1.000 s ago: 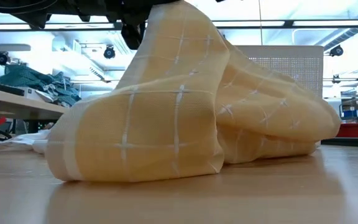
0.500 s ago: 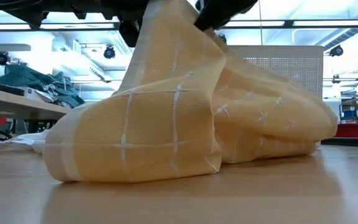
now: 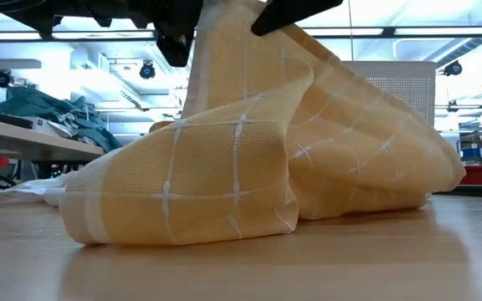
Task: Fold towel
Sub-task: Fold the yellow towel
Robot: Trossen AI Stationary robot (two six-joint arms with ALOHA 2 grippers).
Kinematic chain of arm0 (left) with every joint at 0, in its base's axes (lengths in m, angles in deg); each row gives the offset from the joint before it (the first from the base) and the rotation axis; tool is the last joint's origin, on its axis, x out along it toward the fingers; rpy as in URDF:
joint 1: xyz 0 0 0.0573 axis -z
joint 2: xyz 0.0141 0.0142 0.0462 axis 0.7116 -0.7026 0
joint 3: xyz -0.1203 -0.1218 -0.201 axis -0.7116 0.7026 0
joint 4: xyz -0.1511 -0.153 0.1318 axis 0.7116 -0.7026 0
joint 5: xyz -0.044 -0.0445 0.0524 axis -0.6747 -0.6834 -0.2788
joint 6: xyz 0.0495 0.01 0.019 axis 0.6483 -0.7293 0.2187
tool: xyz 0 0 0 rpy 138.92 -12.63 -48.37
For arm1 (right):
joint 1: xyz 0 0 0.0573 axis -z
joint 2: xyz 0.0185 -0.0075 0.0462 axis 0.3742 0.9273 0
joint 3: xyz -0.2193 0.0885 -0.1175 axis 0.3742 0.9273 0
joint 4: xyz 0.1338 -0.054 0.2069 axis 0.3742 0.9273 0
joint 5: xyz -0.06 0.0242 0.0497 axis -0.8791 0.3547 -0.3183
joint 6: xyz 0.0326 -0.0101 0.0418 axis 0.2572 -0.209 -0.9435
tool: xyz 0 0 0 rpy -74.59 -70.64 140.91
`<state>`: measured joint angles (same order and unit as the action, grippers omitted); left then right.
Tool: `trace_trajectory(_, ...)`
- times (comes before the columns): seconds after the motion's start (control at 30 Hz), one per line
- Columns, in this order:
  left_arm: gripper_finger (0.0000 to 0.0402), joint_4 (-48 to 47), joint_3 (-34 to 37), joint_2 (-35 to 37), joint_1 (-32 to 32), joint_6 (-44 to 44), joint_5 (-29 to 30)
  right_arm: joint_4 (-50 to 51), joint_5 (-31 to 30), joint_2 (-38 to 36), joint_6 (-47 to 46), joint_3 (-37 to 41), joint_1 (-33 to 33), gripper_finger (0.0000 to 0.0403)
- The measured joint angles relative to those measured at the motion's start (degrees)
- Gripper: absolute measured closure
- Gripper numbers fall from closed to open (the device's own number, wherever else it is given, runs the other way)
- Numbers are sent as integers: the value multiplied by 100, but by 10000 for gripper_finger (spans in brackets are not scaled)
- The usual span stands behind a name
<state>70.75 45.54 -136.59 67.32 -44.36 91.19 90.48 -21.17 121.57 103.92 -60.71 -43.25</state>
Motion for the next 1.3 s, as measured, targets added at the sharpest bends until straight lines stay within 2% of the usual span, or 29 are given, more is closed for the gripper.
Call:
trace_trajectory(0.27, 266, -354, -2, 0, -2, -120, 11, 42, -162, 0, 55, 2, -62, 402)
trace_trajectory(0.47, 258, -282, -2, -2, -2, -197, 17, 39, -250, 0, 113, 2, -62, 403)
trace_trajectory(0.6, 289, -292, -2, -4, -2, -107, 23, -15, -250, 0, 111, 2, -62, 403)
trace_trajectory(0.77, 373, -289, -2, -7, -2, 11, 24, -156, -251, 0, 164, 2, -62, 403)
trace_trajectory(0.83, 393, -254, -2, -7, 4, 42, 120, -178, -250, 0, 183, 2, -62, 403)
trace_trajectory(0.93, 398, -175, -2, 28, 89, 240, 485, -114, -182, -2, 42, 2, -45, 401)
trace_trajectory(1.03, 400, -306, -2, 282, 166, 388, 608, 6, 41, -104, -178, 2, -24, 388)
trace_trajectory(1.17, 401, -861, -2, 951, 298, 377, 726, 302, 51, -426, -355, 2, -33, 358)
trace_trajectory(1.3, 401, -957, -38, 1712, 574, 370, 684, 607, -115, -928, -482, 2, -7, 326)
